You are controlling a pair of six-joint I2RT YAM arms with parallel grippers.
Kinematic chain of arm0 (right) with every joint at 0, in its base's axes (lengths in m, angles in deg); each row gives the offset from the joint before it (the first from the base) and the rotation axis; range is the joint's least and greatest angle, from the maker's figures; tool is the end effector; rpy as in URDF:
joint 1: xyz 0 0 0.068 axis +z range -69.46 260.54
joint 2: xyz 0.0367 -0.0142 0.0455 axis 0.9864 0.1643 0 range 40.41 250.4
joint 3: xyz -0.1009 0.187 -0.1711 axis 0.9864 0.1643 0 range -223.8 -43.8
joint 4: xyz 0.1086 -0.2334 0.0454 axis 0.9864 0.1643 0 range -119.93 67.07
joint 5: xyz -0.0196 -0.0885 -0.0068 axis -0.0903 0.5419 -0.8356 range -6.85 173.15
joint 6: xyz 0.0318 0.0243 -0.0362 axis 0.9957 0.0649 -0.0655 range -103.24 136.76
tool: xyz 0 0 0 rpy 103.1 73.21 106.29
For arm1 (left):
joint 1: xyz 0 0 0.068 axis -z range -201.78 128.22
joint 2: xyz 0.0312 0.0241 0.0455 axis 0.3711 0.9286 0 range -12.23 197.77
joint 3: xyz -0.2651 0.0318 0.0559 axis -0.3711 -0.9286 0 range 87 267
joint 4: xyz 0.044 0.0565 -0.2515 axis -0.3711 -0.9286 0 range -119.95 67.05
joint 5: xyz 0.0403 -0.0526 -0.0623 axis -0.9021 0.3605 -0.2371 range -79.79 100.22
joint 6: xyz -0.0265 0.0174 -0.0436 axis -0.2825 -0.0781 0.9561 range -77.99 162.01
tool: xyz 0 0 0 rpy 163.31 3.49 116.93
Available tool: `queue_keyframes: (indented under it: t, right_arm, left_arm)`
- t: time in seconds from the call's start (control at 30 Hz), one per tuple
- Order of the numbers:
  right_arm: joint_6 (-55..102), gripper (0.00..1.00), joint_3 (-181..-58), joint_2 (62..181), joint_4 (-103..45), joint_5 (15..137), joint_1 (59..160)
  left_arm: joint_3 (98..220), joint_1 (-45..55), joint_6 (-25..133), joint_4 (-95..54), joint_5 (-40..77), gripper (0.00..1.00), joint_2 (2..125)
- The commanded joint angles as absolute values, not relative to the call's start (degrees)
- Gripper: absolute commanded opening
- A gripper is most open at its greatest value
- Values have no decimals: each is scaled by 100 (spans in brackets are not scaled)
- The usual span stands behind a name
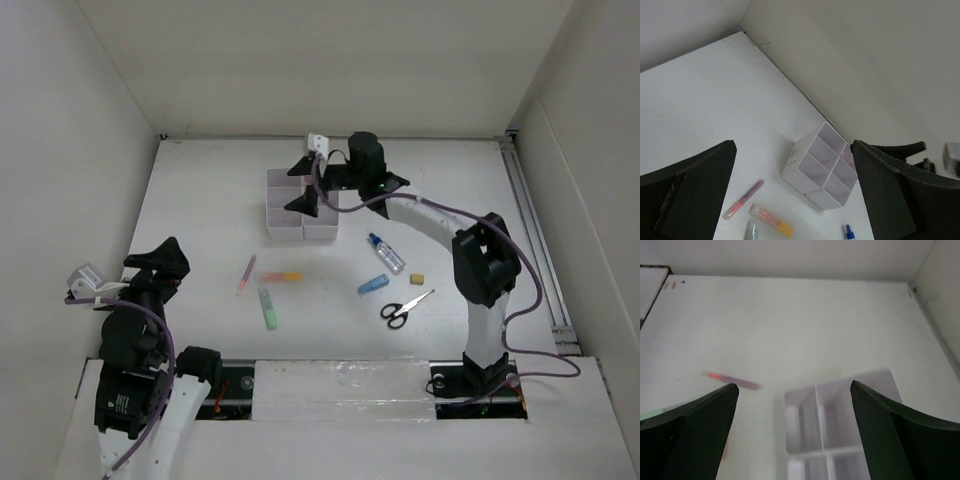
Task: Sort the stationery into containers
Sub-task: Place the pen in the storage box, then pick up the pen from the center of the board.
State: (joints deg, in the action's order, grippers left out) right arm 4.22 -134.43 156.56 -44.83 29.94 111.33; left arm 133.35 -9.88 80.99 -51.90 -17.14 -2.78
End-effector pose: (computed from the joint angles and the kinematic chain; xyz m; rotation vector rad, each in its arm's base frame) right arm 0.3952 0.2686 0.2814 -1.2521 1.2860 1.0378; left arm 0.0270 0.0110 0.3665 -0.7111 1.2741 -0.3850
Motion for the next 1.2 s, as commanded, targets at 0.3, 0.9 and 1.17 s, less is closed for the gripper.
queue_keyframes:
  t: [0.3,0.9,1.17]
  right_arm:
    - [-2472,90,-15769,16643,-472,4771,13115]
    - [-2762,80,-16570,17927,-532,4932,13583]
    - [-2762,75,-17044,18392,-331,4932,13635]
  left_arm:
    - [13824,-965,10088,-6942,-3889,100,-713]
    - [13596,-965,9184,-5987,-3092,100,-661]
    - [13543,-965,8991,-5802,-2890,100,-608]
